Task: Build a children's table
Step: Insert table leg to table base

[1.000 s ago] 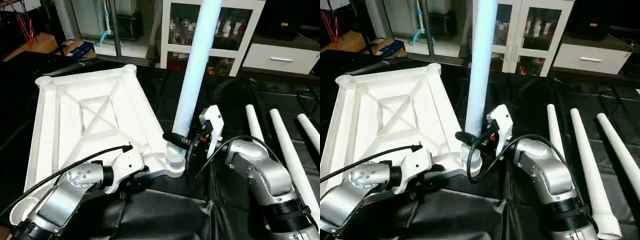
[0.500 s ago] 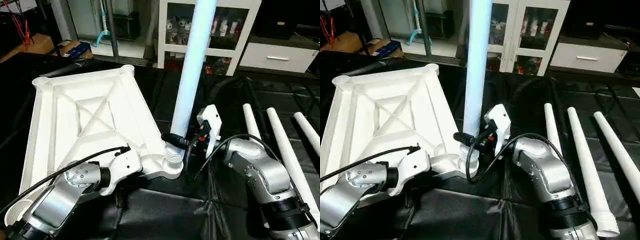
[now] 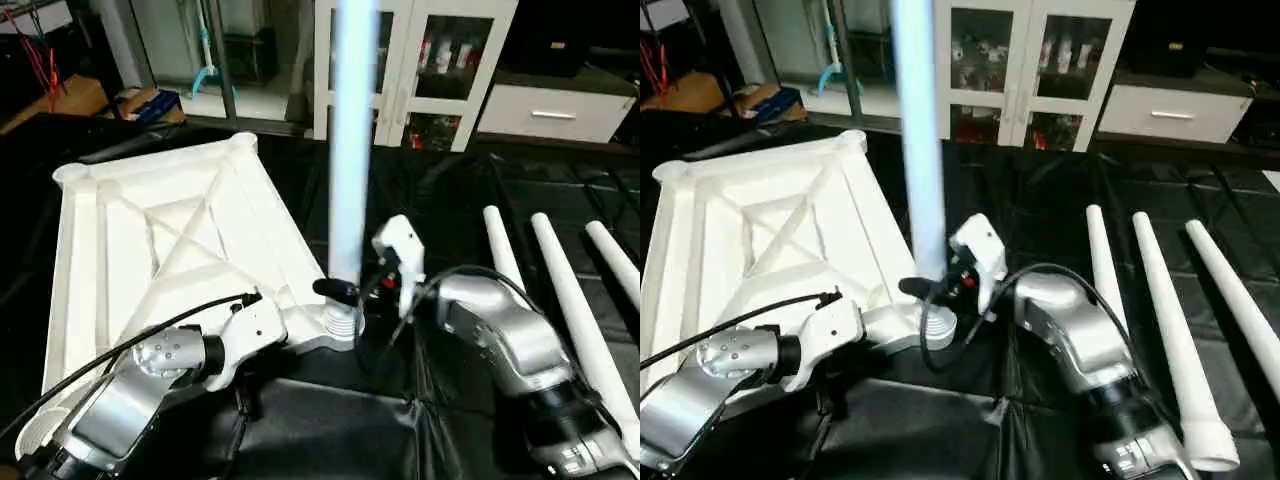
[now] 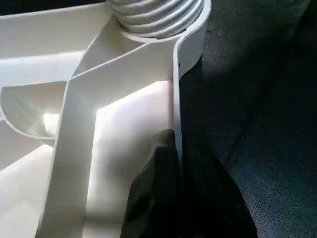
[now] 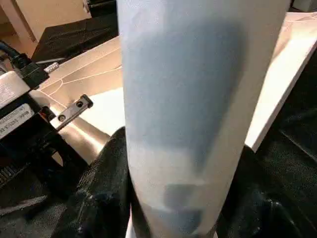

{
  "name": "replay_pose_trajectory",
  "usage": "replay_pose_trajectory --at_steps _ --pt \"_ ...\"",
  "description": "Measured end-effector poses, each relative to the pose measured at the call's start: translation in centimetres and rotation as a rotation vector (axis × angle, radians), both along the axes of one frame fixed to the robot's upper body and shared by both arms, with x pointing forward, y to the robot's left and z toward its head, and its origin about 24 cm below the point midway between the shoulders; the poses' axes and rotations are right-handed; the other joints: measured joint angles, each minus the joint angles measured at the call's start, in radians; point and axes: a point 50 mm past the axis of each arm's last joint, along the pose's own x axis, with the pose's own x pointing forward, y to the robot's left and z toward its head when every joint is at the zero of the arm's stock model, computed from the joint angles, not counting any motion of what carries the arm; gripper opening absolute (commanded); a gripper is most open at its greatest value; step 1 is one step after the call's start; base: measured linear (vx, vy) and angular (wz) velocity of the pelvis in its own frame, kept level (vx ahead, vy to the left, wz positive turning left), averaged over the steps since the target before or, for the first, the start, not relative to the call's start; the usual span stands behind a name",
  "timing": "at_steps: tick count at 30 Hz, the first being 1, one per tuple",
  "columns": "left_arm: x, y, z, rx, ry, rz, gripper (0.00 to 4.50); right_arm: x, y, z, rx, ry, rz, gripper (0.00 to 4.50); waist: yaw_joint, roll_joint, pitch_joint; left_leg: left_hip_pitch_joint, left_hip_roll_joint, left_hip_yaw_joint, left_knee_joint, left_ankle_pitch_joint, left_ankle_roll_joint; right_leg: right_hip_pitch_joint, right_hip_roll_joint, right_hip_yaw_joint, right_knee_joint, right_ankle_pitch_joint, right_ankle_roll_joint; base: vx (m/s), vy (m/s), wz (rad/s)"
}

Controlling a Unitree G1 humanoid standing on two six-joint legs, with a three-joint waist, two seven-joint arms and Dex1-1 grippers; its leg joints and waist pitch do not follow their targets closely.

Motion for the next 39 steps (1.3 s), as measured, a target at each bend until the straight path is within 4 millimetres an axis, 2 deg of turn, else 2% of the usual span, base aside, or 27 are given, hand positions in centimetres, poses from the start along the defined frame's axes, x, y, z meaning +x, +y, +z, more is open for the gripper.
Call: replay_pose_trajectory --at_steps 7,14,39 --pt "0.0 0.2 -0.1 0.000 0.000 0.006 0.02 0.8 0.8 -0.1 -0.015 0.018 0.025 1.88 -0.007 -0.001 -0.001 0.001 0.000 0.000 0.000 0.000 0.000 0.000 0.000 0.000 0.000 0.000 0.000 0.000 0.000 0.00" --pt "-0.1 0.2 -0.1 -0.001 0.000 0.008 0.02 0.8 0.7 -0.2 -0.011 0.022 0.036 1.88 -0.007 -0.003 -0.002 0.001 0.000 0.000 0.000 0.000 0.000 0.000 0.000 0.000 0.000 0.000 0.000 0.000 0.000 0.00" --pt "-0.1 0.0 -0.1 -0.016 0.003 0.005 0.02 -0.7 -1.0 -1.8 0.113 -0.031 -0.047 1.88 0.002 -0.001 -0.006 0.000 0.000 0.000 -0.003 0.000 0.000 0.000 0.000 0.000 -0.004 0.000 0.001 0.000 0.000 0.00"
